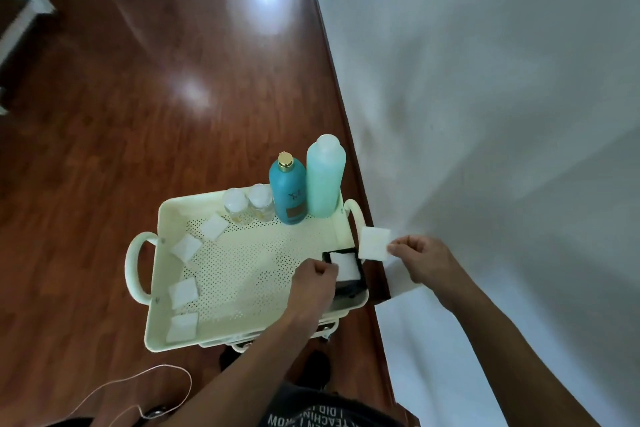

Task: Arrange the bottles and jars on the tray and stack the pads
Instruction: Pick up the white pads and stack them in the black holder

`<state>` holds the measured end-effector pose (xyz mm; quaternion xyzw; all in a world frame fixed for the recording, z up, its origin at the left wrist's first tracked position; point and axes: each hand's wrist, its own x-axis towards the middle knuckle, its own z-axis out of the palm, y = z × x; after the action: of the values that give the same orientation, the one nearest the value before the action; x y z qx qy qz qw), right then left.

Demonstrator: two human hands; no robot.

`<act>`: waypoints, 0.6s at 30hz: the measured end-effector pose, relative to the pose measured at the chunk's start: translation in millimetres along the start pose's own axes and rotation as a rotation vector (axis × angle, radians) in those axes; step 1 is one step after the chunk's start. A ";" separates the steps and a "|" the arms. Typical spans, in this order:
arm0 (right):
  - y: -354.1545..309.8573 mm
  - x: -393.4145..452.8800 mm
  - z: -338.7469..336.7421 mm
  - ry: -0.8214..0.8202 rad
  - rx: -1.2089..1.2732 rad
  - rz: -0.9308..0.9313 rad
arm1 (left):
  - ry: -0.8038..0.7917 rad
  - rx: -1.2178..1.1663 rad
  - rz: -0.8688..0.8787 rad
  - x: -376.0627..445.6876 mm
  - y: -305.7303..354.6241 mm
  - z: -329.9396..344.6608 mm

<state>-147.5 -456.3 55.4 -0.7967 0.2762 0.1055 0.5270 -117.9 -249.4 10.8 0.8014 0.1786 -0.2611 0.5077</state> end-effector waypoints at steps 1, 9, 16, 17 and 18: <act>0.9 -0.4 -0.4 -0.006 0.004 0.003 | 0.005 -0.002 -0.001 -0.4 -0.1 1.3; 5.4 3.1 1.0 -0.036 0.032 0.021 | -0.007 0.035 0.064 -7.7 -9.4 -5.1; 2.0 11.2 10.3 -0.176 -0.148 0.068 | -0.033 0.094 0.142 -6.7 -15.9 -22.4; 1.0 11.7 12.5 -0.190 -0.185 0.068 | -0.033 0.096 0.151 -6.2 -16.2 -24.3; -0.1 12.2 15.5 -0.199 -0.214 0.069 | -0.033 0.097 0.158 -5.6 -16.9 -26.0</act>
<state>-135.4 -446.3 43.3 -0.8240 0.2370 0.2307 0.4601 -125.5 -218.8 11.1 0.8321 0.0938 -0.2416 0.4903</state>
